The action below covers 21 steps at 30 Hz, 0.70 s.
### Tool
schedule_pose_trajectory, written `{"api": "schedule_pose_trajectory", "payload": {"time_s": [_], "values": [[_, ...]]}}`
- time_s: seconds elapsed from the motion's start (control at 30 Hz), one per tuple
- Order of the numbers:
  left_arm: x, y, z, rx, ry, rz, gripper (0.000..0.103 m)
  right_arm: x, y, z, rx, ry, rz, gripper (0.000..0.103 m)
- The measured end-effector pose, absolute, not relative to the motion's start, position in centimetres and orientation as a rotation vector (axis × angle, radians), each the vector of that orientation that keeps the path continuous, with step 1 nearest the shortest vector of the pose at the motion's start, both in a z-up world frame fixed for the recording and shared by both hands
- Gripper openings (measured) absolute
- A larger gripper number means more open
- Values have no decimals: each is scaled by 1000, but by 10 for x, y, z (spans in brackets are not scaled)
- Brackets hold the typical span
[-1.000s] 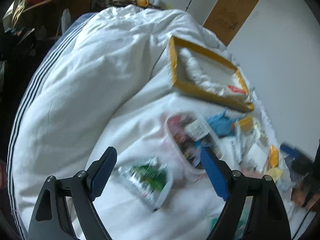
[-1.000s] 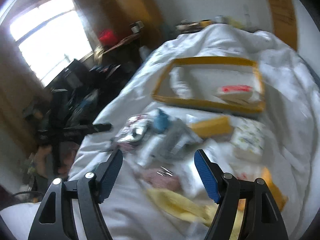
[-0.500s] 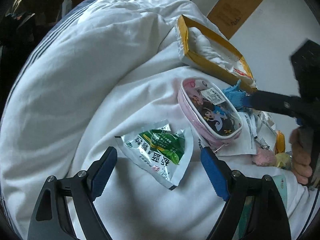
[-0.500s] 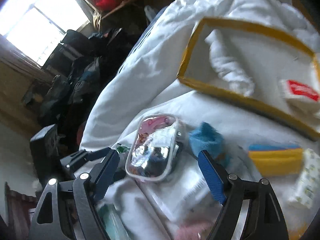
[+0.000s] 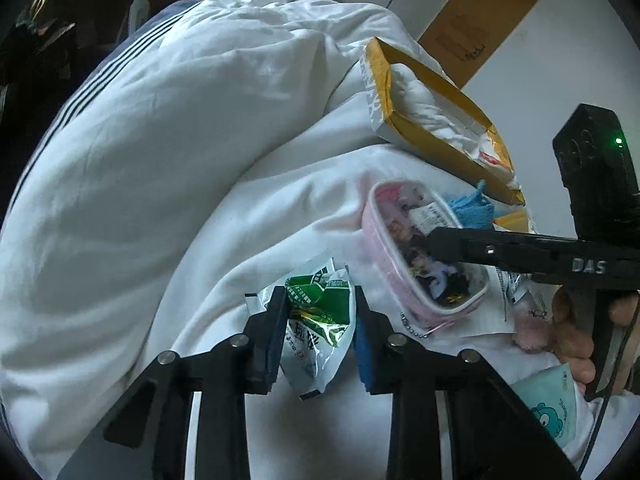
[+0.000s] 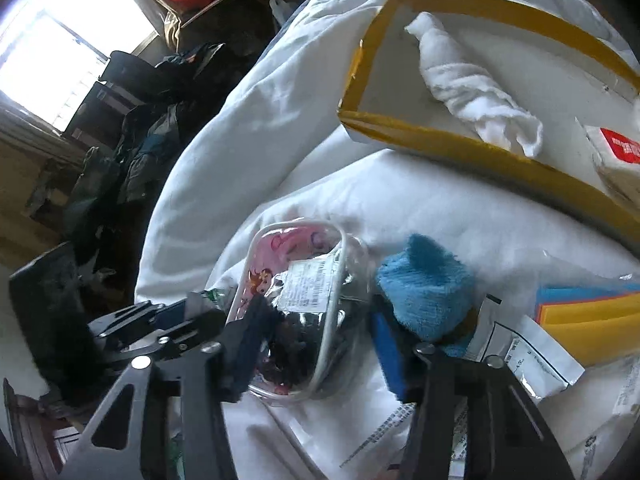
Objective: Organize soft objects
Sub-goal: 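Carry the green packet into the tray with left tool while right tool drops the pink pouch in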
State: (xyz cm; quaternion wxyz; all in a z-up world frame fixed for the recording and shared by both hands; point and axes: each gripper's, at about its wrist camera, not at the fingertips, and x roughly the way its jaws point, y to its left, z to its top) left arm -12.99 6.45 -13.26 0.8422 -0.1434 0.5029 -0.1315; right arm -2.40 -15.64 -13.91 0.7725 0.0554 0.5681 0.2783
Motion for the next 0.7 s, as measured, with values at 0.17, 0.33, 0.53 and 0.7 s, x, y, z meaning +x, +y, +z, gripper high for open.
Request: {"api": "schedule_pose_trajectory", "payload": {"time_s": [0.17,0.33,0.53,0.7], "values": [[-130,60,-133,-276,1059,-273,28,-29,-155,-131,100,1174,606,29],[-133,64,-124,-296,1027,-281,28,-45,-159,-111,112,1084,654,23],[-141,75,-101,-358,948,-292,28,-56,-175,-87,157,997,681,22],[-145,76,-77,-356,869,-272,28,-59,-197,-69,215,941,672,22]]}}
